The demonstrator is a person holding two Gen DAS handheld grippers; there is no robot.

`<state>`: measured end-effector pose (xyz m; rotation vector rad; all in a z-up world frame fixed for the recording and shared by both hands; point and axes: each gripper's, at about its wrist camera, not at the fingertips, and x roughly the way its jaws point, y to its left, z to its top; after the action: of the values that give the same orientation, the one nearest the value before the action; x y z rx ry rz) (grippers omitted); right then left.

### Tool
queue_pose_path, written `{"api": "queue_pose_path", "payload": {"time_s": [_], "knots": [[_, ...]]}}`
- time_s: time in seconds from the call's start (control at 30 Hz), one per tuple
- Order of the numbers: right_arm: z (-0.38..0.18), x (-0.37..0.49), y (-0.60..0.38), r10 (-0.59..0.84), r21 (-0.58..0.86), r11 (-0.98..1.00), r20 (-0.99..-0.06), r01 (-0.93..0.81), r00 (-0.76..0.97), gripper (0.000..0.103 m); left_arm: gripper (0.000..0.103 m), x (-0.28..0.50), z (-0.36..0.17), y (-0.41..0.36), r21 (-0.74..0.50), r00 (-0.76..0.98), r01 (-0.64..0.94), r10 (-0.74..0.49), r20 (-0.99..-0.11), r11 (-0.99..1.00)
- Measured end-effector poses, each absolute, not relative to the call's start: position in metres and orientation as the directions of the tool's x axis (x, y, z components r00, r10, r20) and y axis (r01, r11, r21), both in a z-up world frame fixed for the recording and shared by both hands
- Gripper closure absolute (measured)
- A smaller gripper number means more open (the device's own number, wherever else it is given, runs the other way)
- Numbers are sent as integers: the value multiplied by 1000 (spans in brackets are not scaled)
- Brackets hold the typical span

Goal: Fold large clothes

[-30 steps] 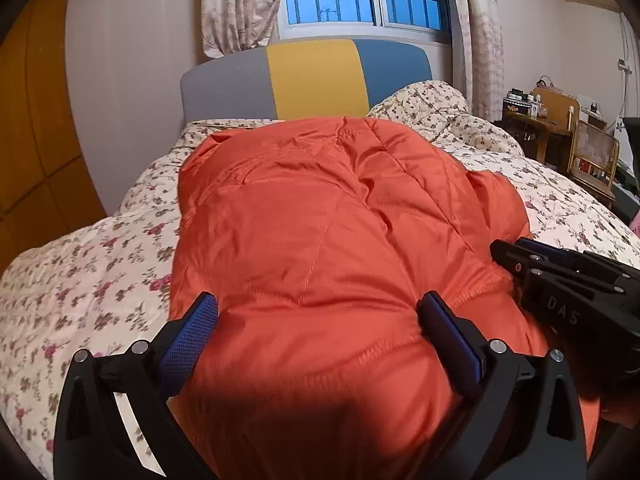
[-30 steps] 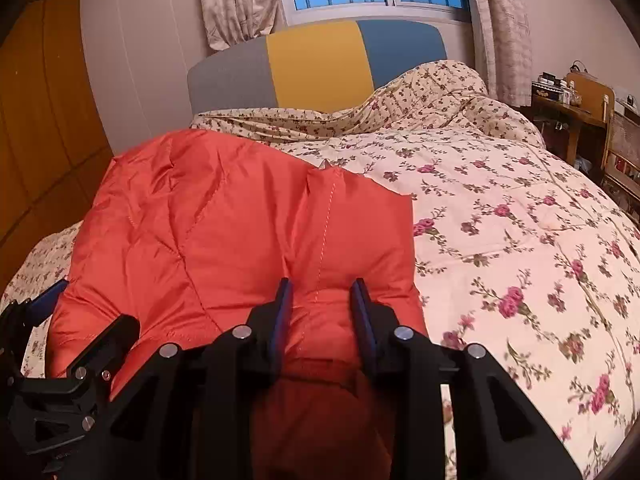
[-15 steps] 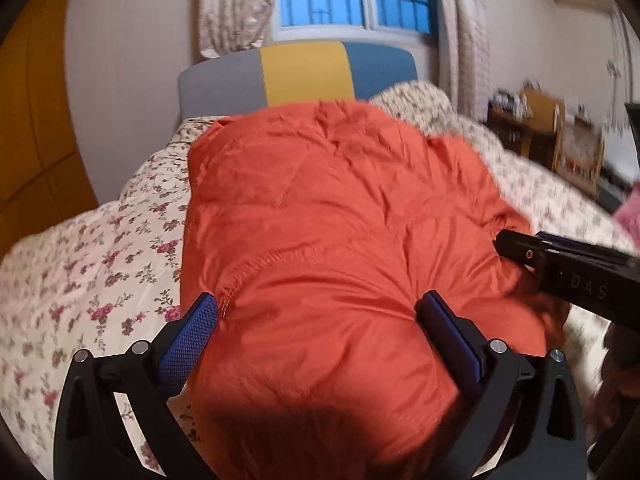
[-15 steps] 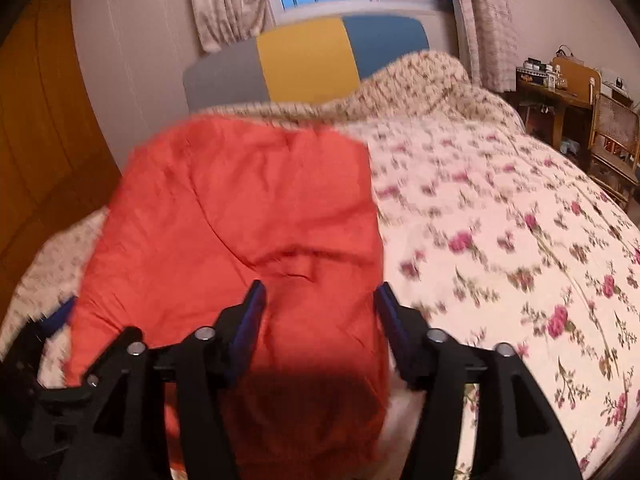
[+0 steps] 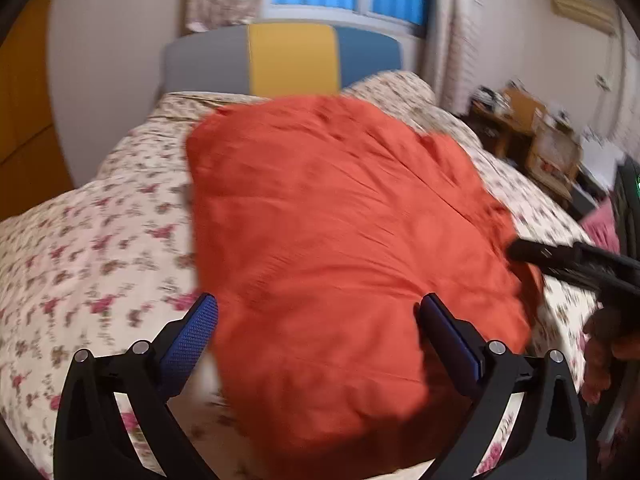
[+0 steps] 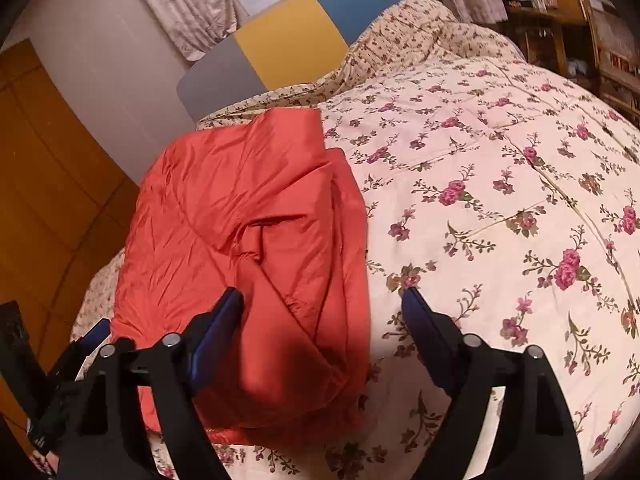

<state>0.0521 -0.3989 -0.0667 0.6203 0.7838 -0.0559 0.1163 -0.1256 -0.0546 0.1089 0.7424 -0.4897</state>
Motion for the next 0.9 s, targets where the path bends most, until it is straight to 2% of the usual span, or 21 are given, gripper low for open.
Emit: {"api": "queue_pose_path", "payload": {"time_s": [0.07,0.17,0.27,0.33,0.4,0.57,0.63,0.73,0.87,0.9], "knots": [[-63,57,-404,198,524,808,-671,268,715,17,3,125,-48,-114,-103,649,422,-380,-659,901],[-60,74,-403,250,552,796,-675,250,694,9,3,142,-48,-99,-150,645,374,-373,-667,915],[-67,98,-404,300,558,793,-708,246,639,6,3,154,-51,-90,-195,623,348,-382,-683,917],[-77,109,-403,323,571,777,-722,264,612,5,3,161,-55,-85,-265,582,363,-439,-684,893],[-87,116,-408,381,634,723,-698,275,607,3,3,168,-60,-86,-334,530,386,-503,-683,860],[-106,123,-417,482,728,633,-638,265,600,3,3,178,-77,-97,-444,411,420,-602,-685,792],[-109,126,-419,501,737,630,-625,243,599,3,3,181,-79,-98,-455,408,413,-606,-683,789],[-112,136,-419,526,742,639,-615,204,588,5,3,184,-82,-101,-462,389,416,-612,-688,783],[-111,139,-412,535,739,655,-602,158,593,18,4,180,-78,-109,-421,398,439,-592,-701,794],[-110,136,-412,534,742,654,-592,149,604,24,10,177,-74,-110,-400,414,454,-585,-697,797]]}}
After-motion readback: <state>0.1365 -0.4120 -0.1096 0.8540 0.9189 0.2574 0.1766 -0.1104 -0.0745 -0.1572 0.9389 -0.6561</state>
